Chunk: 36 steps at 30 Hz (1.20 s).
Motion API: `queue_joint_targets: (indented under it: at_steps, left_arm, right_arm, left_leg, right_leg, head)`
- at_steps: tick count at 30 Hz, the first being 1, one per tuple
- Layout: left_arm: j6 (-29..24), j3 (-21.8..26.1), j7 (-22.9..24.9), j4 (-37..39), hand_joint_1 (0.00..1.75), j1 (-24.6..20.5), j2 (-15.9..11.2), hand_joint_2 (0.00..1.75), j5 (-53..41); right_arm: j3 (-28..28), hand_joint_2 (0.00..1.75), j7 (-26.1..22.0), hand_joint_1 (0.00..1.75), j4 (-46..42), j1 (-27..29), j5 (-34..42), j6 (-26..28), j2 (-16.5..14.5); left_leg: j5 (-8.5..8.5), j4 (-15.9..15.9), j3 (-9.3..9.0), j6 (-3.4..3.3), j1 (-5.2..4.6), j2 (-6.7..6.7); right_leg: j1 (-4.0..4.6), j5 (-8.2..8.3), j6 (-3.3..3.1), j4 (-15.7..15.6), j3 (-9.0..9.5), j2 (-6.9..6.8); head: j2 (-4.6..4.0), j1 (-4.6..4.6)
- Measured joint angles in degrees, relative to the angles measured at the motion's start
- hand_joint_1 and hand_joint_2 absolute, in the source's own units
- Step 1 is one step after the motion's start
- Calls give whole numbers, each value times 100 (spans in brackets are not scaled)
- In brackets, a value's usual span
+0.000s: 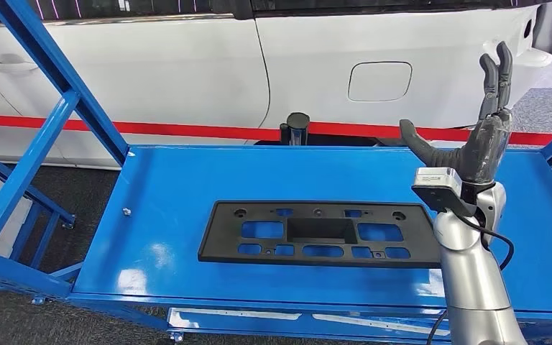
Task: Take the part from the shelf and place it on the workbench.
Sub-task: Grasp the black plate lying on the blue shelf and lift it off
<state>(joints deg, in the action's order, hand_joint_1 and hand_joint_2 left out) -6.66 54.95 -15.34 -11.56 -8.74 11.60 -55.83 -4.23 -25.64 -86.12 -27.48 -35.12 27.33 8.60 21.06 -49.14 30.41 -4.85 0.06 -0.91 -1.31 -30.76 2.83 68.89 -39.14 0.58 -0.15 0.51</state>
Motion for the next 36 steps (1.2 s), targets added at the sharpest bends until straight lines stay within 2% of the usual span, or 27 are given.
queue_joint_targets:
  at_steps: [1,2,4,5,6,7,10,11,13,15,16,17,18,20,21,22,24,26,27,29,30,31,32,33,34,35,36]
  left_arm:
    - [0,1,-1,0,0,2,4,0,-1]
    - [-1,1,-1,0,0,4,8,0,-3]
    - [-1,2,1,-2,0,1,4,0,-11]
    - [-2,2,2,-7,0,0,-16,0,-16]
    - [-5,3,3,-10,0,0,-26,0,-22]
    - [-9,4,5,-10,0,7,-34,0,-27]
    - [-17,6,16,-1,0,27,-42,0,-34]
    - [-16,6,19,-1,0,20,-49,0,-35]
    - [-16,5,19,0,0,0,-40,0,-34]
    - [-16,4,19,0,0,-7,-29,0,-37]
    - [-16,4,19,0,0,-7,-22,0,-39]
    - [-16,4,19,0,0,-7,-14,0,-42]
    - [-16,4,19,0,0,-7,-9,0,-44]
    - [-16,4,19,-3,0,-9,-24,0,-48]
    - [-19,4,16,-5,0,-10,-36,0,-50]
    - [-22,4,13,-7,0,-10,-44,0,-52]
    - [-32,4,6,-8,0,-11,-39,0,-54]
    - [-40,4,5,-7,0,-14,-27,0,-53]
    - [-45,4,5,-7,0,-20,-21,0,-52]
    - [-50,4,3,-6,0,-29,-1,0,-52]
    - [-51,4,2,-5,0,-31,8,0,-51]
    - [-50,4,2,-5,0,-28,15,0,-49]
    - [-48,5,2,-4,0,-25,21,0,-47]
    - [-46,5,2,-4,0,-23,26,0,-45]
    - [-44,5,1,-4,0,-23,31,0,-43]
    - [-39,5,-3,-4,0,-25,35,0,-39]
    - [-26,5,-10,-4,0,-27,37,0,-27]
  right_arm:
    - [-2,175,-4,0,4,10,6,13,8]
    - [-4,175,-8,0,6,15,12,27,13]
    - [-8,175,-16,0,9,25,23,52,16]
    - [-11,175,-24,0,14,34,29,63,16]
    - [-13,175,-26,0,23,61,37,75,18]
    - [-12,175,-27,0,32,94,47,89,20]
    - [-13,175,-30,0,45,144,61,116,21]
    - [-14,175,-33,0,43,144,60,125,22]
    - [-13,175,-39,0,37,149,60,140,31]
    - [-12,175,-44,0,38,167,59,148,36]
    - [-13,175,-45,0,38,176,59,150,35]
    - [-15,175,-45,0,38,182,60,151,34]
    - [-17,175,-45,0,37,185,60,154,32]
    - [-21,175,-45,0,38,193,61,161,28]
    - [-21,175,-43,0,43,200,61,167,27]
    - [-22,175,-40,0,47,206,60,171,26]
    - [-27,175,-34,0,45,197,58,179,15]
    - [-32,175,-31,0,22,156,58,184,9]
    - [-33,175,-29,0,13,122,57,186,13]
    - [-33,175,-27,0,13,76,55,187,20]
    - [-34,175,-25,0,15,73,55,187,22]
    - [-33,175,-23,0,16,78,55,187,26]
    - [-33,175,-22,0,17,82,57,187,29]
    - [-32,175,-21,0,17,76,58,187,32]
    - [-32,175,-21,0,17,64,60,187,34]
    - [-32,175,-21,0,17,52,60,187,34]
    - [-32,175,-21,0,17,36,61,189,35]
  left_leg:
    - [28,-41,11,49,35,0]
    - [74,-117,34,120,86,-2]
    - [205,-357,126,307,178,-16]
    - [275,-510,204,398,210,-29]
    - [315,-633,288,464,214,-46]
    - [333,-707,361,501,204,-62]
    - [399,-798,477,547,195,-58]
    - [488,-951,546,568,199,-12]
    - [772,-1616,863,604,202,111]
    - [1003,-2383,1283,585,188,166]
    - [1002,-2551,1412,535,165,167]
    - [897,-2495,1433,452,125,161]
    - [704,-2204,1329,333,60,148]
    - [355,-1412,948,30,-97,111]
    - [271,-1132,788,-83,-157,99]
    - [258,-996,696,-153,-195,89]
    - [255,-890,610,-180,-226,79]
    - [178,-645,444,-145,-198,89]
    - [135,-526,360,-120,-176,98]
    - [96,-431,292,-77,-153,105]
    - [96,-438,297,-62,-153,104]
    - [101,-454,306,-49,-154,102]
    - [109,-478,319,-34,-154,98]
    - [122,-517,335,-11,-152,93]
    - [140,-568,354,17,-148,88]
    - [163,-621,376,51,-156,81]
    - [188,-681,403,87,-164,76]
  right_leg:
    - [-36,21,82,77,-53,-3]
    - [-87,145,207,-92,20,-12]
    - [-205,426,481,-746,317,-21]
    - [-243,498,554,-975,417,-1]
    - [-263,502,549,-1040,440,23]
    - [-261,470,510,-976,403,54]
    - [-286,449,390,-829,302,64]
    - [-286,427,358,-802,289,65]
    - [-254,386,299,-800,318,55]
    - [-200,374,283,-811,349,38]
    - [-167,368,274,-816,359,37]
    - [-133,363,267,-824,369,40]
    - [-100,357,257,-836,383,45]
    - [-51,354,238,-881,431,54]
    - [-54,355,231,-911,458,50]
    - [-62,359,228,-936,481,43]
    - [-77,367,234,-1010,541,23]
    - [-35,309,221,-970,561,-2]
    - [-8,220,202,-805,500,-11]
    - [9,-60,164,-153,195,-20]
    - [8,-169,170,174,31,-19]
    - [6,-209,201,360,-68,-20]
    - [4,-168,250,354,-71,-22]
    - [0,-36,314,98,57,-28]
    - [-7,127,371,-309,267,-39]
    - [0,252,379,-671,453,-48]
    - [7,346,337,-962,607,-52]
  head:
    - [0,-3]
    - [0,-3]
    - [0,-9]
    - [0,-36]
    - [0,-45]
    - [0,-43]
    - [0,14]
    - [0,37]
    - [0,75]
    - [0,90]
    - [0,94]
    - [0,96]
    - [0,98]
    - [0,88]
    - [0,78]
    - [0,69]
    - [0,72]
    - [0,70]
    - [0,59]
    - [0,36]
    - [0,27]
    - [0,24]
    - [0,24]
    - [0,22]
    - [0,20]
    - [0,23]
    - [0,22]
